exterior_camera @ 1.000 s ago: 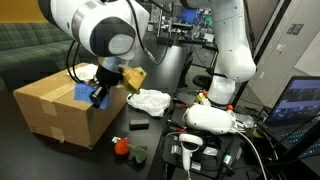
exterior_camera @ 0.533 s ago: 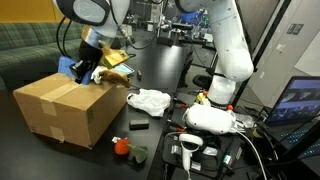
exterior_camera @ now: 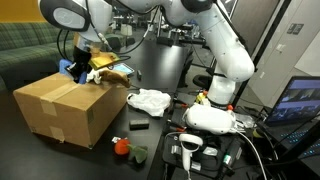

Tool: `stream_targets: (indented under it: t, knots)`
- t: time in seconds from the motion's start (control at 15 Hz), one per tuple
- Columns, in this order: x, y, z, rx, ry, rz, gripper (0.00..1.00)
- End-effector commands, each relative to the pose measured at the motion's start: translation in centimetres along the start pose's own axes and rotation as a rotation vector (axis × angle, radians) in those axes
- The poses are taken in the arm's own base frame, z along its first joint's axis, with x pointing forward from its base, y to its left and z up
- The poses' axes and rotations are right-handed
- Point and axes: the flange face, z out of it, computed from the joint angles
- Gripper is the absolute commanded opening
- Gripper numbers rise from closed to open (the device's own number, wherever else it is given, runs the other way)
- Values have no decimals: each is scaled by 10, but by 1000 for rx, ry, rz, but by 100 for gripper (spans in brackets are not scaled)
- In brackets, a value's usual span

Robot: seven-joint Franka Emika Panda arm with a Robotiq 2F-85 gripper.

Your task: Swap the things on the box with the things on the table

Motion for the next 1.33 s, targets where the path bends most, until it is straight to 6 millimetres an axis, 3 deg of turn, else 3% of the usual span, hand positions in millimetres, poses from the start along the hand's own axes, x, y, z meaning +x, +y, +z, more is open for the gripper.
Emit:
stream_targets:
  t: [0.0, 0.2, 0.27, 0.33, 0.4, 0.93, 1.27]
  knots:
    - [20, 10, 24, -34, -45, 48, 3]
    - [24, 17, 43, -38, -73, 77, 5]
    - [24, 18, 48, -39, -82, 84, 25]
    - [25, 20, 52, -42, -89, 90, 39]
    - [26, 21, 55, -45, -96, 95, 40]
    - [28, 22, 61, -42, -99, 128, 99]
    - [27, 8, 28, -9, -92, 64, 100]
